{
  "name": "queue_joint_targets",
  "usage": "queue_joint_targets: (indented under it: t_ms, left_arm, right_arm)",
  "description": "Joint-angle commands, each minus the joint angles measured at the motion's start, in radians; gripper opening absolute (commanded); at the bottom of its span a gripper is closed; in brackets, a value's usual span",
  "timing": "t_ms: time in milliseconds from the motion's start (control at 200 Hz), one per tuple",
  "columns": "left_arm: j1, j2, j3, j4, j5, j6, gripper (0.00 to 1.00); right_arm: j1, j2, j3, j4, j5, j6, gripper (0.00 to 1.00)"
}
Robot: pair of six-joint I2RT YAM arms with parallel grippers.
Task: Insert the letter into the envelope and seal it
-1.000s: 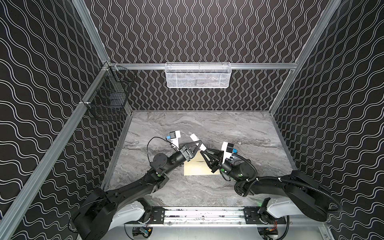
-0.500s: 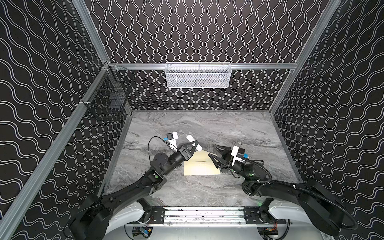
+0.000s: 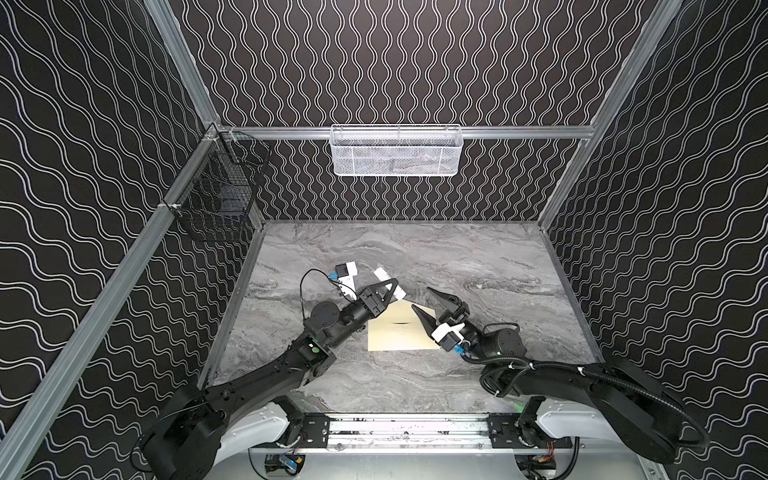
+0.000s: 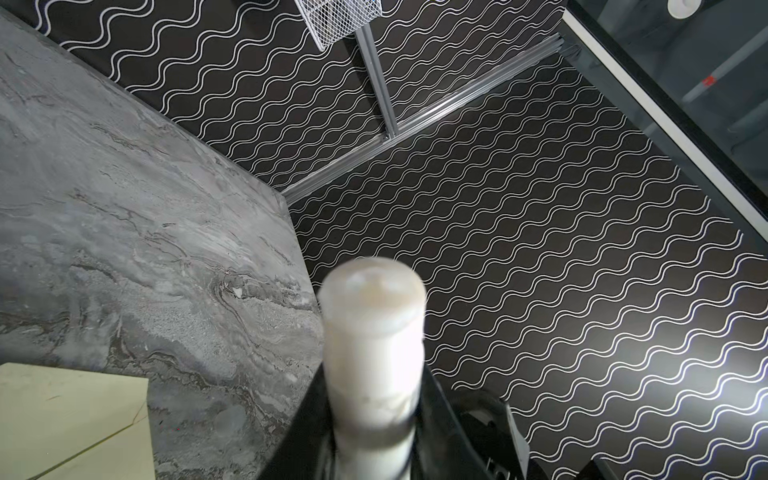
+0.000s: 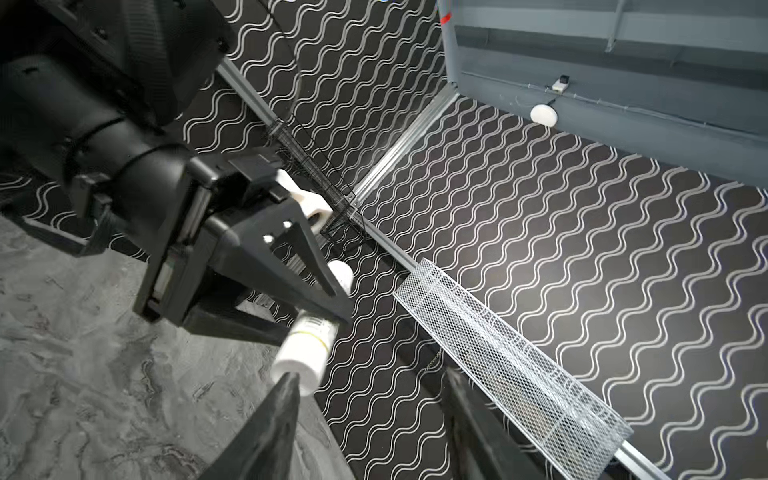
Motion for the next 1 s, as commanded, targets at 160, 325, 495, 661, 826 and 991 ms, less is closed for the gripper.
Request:
queue_joint_targets:
  t_ms: [160, 325, 495, 661, 826, 991]
  left_arm:
    - [-0.001, 0.033, 0.006, 0.056, 0.022, -0.047, 0.00]
    - [-0.001, 0.024, -0.003, 0.065, 0.020, -0.051, 0.00]
    - [-0.001, 0.016, 0.007, 0.048, 0.033, -0.040, 0.00]
    - [-0.001, 0.015, 0.012, 0.054, 0.035, -0.034, 0.00]
    - [-0.001, 0.019, 0.012, 0.068, 0.045, -0.035, 0.00]
    - [-0.001, 0.013, 0.006, 0.066, 0.040, -0.032, 0.00]
  right_arm:
    - [0.045, 0.129, 0.048, 0.139, 0.050, -0.048, 0.64]
    - [0.047, 0.198, 0.071, 0.184, 0.085, -0.020, 0.57]
    - [0.047, 0.239, 0.087, 0.214, 0.106, 0.028, 0.43]
    - [0.047, 0.259, 0.110, 0.200, 0.106, 0.041, 0.36]
    - [0.045, 0.270, 0.126, 0.194, 0.097, 0.071, 0.28]
    - [0.052, 0.254, 0.137, 0.170, 0.070, 0.123, 0.22]
